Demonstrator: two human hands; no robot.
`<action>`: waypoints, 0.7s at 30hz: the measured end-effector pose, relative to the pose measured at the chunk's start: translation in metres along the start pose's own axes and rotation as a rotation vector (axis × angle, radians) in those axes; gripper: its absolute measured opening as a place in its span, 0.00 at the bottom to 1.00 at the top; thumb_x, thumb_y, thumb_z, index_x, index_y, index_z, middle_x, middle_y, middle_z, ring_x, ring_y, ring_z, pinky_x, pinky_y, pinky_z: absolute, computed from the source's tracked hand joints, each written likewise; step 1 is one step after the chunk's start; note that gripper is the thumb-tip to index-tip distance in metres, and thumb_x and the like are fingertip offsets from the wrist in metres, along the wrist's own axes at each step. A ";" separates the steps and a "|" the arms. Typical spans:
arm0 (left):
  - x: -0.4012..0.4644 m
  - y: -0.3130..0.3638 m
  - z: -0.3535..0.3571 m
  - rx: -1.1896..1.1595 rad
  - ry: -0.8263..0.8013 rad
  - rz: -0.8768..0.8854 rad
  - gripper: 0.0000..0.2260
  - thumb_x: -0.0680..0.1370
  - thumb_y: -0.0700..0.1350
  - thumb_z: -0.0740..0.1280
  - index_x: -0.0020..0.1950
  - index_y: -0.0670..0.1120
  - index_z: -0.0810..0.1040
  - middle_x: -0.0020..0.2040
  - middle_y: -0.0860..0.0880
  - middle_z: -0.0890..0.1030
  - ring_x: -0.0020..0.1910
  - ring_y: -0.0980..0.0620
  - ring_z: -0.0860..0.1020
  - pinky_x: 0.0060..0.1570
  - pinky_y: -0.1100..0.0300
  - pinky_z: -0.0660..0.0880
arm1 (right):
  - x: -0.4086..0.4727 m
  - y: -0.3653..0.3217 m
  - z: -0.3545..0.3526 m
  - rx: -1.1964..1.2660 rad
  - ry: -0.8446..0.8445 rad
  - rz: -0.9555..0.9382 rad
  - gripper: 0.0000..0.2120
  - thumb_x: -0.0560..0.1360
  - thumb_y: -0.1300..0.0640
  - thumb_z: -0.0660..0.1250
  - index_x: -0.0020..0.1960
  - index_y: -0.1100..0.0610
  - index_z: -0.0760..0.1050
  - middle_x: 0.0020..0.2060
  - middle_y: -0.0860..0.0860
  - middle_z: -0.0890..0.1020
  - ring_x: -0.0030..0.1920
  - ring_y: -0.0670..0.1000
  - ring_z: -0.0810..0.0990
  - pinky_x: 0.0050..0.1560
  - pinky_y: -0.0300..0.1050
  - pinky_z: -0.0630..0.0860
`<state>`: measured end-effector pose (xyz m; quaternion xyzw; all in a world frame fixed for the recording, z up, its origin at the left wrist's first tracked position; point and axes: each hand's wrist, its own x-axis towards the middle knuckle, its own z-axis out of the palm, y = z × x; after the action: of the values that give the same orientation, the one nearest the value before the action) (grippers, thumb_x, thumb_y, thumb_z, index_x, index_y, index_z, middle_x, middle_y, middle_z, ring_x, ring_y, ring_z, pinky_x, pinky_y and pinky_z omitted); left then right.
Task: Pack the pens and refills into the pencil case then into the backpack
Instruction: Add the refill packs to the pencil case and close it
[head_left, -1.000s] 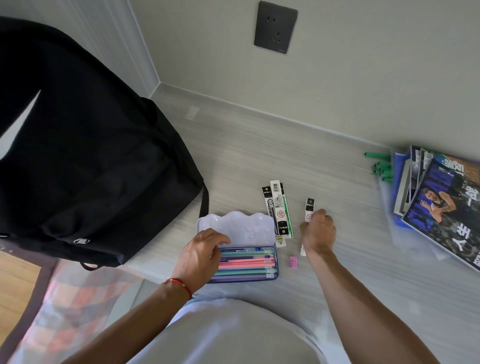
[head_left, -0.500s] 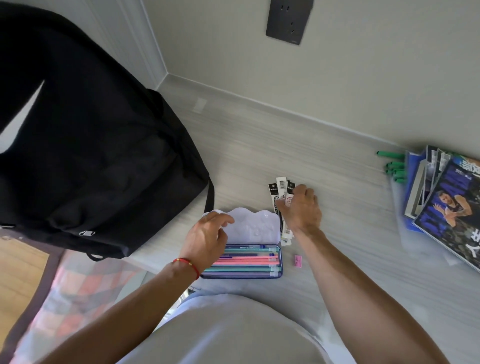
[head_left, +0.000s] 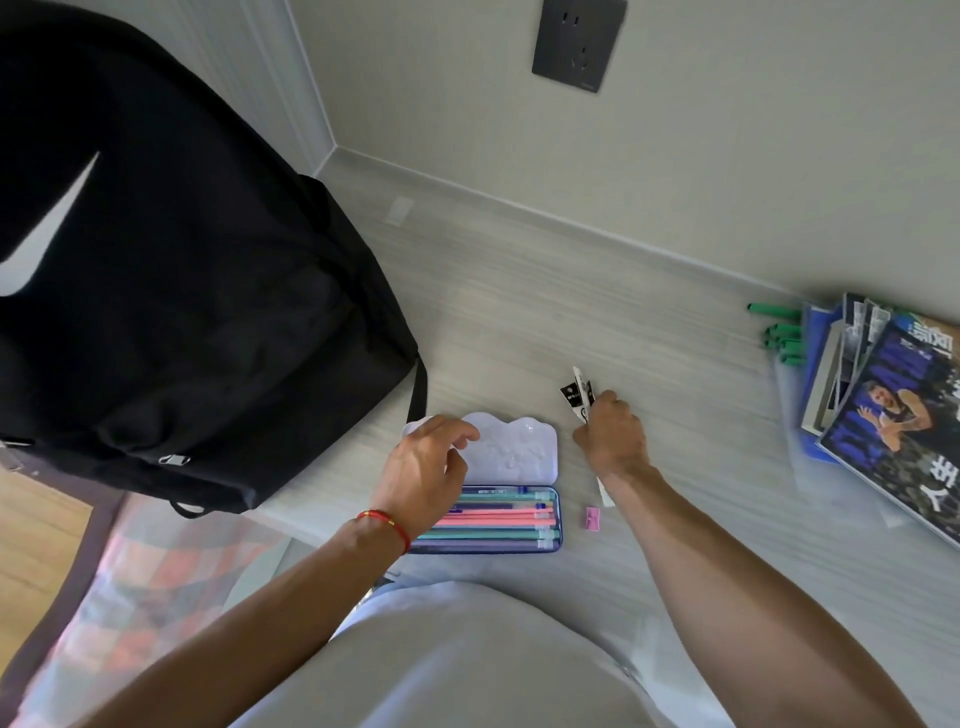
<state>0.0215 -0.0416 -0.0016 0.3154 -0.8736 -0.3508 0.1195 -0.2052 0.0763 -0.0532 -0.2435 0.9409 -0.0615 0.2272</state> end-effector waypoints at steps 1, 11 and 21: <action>0.000 0.002 0.001 -0.004 0.000 0.010 0.17 0.73 0.31 0.61 0.53 0.48 0.81 0.46 0.51 0.82 0.42 0.55 0.76 0.47 0.57 0.80 | -0.002 0.005 -0.001 -0.006 -0.010 -0.012 0.15 0.74 0.63 0.67 0.58 0.66 0.69 0.55 0.65 0.79 0.54 0.67 0.80 0.49 0.51 0.75; 0.006 0.027 0.000 -0.414 -0.132 -0.247 0.14 0.78 0.44 0.68 0.64 0.50 0.76 0.52 0.50 0.80 0.40 0.48 0.82 0.44 0.52 0.82 | -0.065 -0.009 -0.042 0.046 -0.059 -0.463 0.15 0.74 0.61 0.68 0.59 0.60 0.72 0.53 0.58 0.78 0.51 0.61 0.79 0.43 0.45 0.67; -0.021 -0.004 0.003 -1.021 -0.283 -0.601 0.09 0.81 0.38 0.63 0.53 0.35 0.82 0.44 0.37 0.80 0.40 0.45 0.77 0.42 0.57 0.78 | -0.114 -0.056 -0.007 -0.061 -0.214 -0.807 0.09 0.76 0.62 0.62 0.56 0.61 0.71 0.50 0.56 0.79 0.50 0.55 0.78 0.50 0.48 0.73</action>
<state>0.0388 -0.0289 -0.0062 0.4012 -0.4752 -0.7823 0.0342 -0.0956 0.0823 0.0111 -0.6044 0.7423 -0.0922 0.2742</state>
